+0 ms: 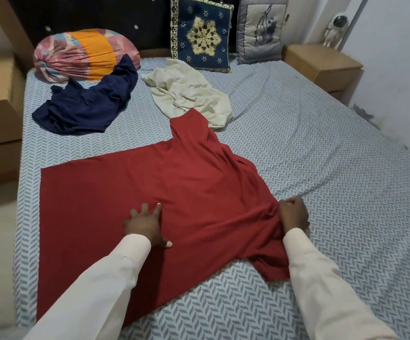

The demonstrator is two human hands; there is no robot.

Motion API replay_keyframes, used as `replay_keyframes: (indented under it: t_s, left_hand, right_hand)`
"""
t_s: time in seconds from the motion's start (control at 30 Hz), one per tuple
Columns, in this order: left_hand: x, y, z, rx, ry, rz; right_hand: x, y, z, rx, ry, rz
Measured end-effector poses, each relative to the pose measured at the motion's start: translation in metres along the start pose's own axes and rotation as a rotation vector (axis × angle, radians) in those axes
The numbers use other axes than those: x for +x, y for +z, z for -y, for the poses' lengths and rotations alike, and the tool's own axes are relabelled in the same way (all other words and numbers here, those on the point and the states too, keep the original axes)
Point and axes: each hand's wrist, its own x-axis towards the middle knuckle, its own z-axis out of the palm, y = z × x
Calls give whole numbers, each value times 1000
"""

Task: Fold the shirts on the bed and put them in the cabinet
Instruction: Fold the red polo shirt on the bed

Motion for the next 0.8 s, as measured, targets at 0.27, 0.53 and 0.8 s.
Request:
replay_keyframes:
  t_s: [0.27,0.53,0.8]
  left_hand:
    - [15,-6,-10,104,-26,47]
    - [38,-13,-15,125,-27,169]
    - [100,-74,21,-32,25,-124]
  right_hand:
    - [66,57,101,11,-168,414]
    - [94,54,135,-42,-222,239]
    - [147,79,89,-186,-38,374]
